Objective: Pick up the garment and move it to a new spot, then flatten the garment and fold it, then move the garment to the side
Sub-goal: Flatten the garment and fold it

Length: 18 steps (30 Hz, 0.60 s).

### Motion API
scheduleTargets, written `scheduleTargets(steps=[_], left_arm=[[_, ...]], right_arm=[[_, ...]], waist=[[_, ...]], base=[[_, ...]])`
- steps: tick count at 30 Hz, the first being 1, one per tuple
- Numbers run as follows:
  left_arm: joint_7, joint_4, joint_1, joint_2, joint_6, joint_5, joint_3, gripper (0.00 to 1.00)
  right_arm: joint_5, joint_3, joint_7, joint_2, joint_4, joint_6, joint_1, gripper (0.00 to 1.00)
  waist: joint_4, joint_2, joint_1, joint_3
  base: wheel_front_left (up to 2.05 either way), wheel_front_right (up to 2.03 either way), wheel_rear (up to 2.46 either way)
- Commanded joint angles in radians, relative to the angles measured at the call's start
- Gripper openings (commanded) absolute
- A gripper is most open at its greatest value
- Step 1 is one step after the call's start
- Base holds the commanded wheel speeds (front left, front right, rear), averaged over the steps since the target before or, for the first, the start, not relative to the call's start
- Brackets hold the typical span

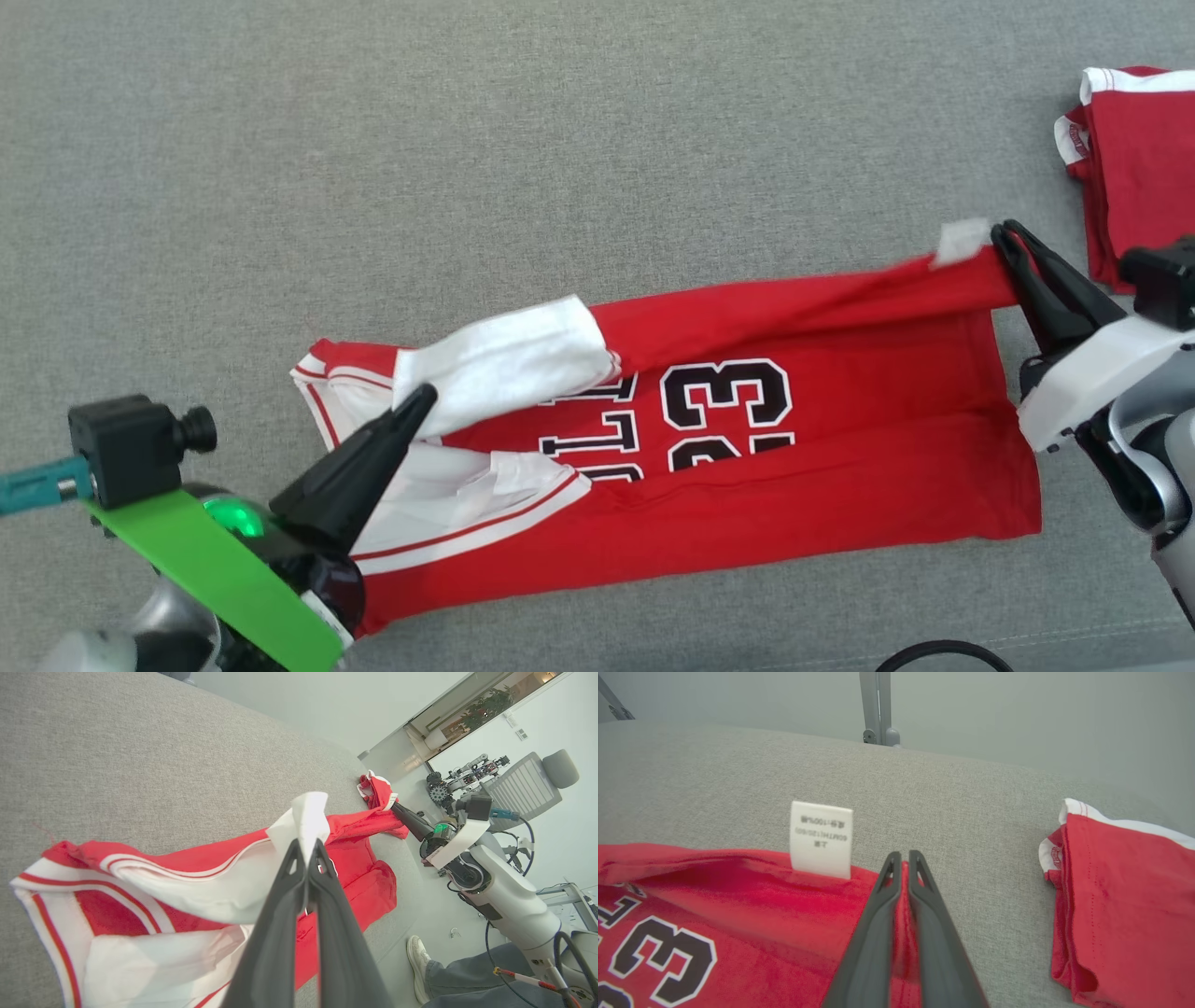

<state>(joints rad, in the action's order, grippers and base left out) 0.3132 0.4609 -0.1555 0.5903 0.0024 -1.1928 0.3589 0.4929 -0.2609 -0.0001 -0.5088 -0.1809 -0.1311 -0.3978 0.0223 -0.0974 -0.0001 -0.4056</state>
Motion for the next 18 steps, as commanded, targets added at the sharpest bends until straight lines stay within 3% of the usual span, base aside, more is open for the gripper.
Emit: scheduleTargets(steps=[1, 9, 18], left_arm=[[-0.030, 0.015, 0.055, -0.015, 0.007, 0.002, 0.001, 0.00], [-0.128, -0.058, 0.168, -0.105, -0.016, -0.018, 0.038, 0.00], [-0.155, -0.096, 0.215, -0.130, -0.034, -0.061, 0.032, 0.00]], right_arm=[[0.003, 0.013, -0.010, -0.014, -0.006, 0.001, 0.029, 0.00], [-0.038, -0.044, -0.096, -0.060, -0.100, 0.001, 0.071, 0.00], [-0.023, -0.113, -0.155, -0.127, -0.141, 0.001, 0.075, 0.00]], waist=[[-0.005, 0.0000, 0.0001, -0.001], [-0.060, 0.0000, 0.0001, 0.012], [-0.094, 0.0000, 0.0001, 0.033]], base=[[0.00, 0.00, 0.00], [0.00, 0.00, 0.00], [0.00, 0.00, 0.00]])
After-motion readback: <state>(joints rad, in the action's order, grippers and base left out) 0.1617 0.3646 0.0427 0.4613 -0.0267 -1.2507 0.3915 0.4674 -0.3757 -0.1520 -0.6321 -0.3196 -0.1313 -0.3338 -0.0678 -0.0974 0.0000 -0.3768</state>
